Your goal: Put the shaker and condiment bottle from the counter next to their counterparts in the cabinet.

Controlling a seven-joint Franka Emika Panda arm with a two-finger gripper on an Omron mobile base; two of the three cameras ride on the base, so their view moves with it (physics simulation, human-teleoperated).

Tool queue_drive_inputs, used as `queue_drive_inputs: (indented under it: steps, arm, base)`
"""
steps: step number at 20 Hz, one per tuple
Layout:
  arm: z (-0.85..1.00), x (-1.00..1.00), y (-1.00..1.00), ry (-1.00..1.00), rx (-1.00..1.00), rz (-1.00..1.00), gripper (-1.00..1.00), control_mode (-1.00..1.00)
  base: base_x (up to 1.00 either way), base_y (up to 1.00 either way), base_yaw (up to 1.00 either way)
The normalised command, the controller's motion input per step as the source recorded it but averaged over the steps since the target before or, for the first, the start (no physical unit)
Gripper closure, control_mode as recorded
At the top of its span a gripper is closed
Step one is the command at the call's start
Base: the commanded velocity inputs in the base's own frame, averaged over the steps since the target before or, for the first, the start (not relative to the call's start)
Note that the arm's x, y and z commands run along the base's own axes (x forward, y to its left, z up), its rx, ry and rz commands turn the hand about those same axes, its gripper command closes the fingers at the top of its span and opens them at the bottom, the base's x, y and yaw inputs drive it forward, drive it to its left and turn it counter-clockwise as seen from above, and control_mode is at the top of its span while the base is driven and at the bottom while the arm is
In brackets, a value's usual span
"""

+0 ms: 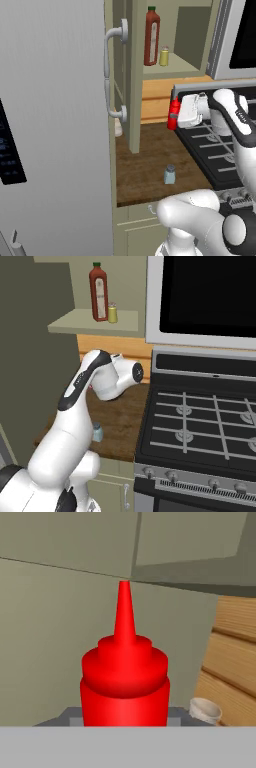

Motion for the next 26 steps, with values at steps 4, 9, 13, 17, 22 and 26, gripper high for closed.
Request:
queue_drive_inputs:
  steps: [4, 9, 13, 17, 22, 26]
  arm:
    - [0.60, 0.00, 0.13, 0.00, 0.01, -0.02, 1.00, -1.00]
    - [0.53, 0.05, 0.14, -0.04, 0.00, 0.00, 1.00, -1.00]
    - [0.55, 0.18, 0.31, -0.03, 0.00, -0.04, 1.00, -1.00]
    - [0.57, 0.08, 0.29, -0.01, 0.00, -0.05, 1.00, -1.00]
    - [0.57, 0.01, 0.19, 0.00, 0.02, -0.06, 1.00, -1.00]
    - [0.46, 0.00, 0.14, 0.00, 0.06, -0.07, 1.00, -1.00]
  base:
    - [0.00, 0.00, 0.00]
    - [0.00, 0.00, 0.00]
    - [0.00, 0.00, 0.00]
    - [0.00, 0.00, 0.00]
    - [0.00, 0.00, 0.00]
    - [0.00, 0.00, 0.00]
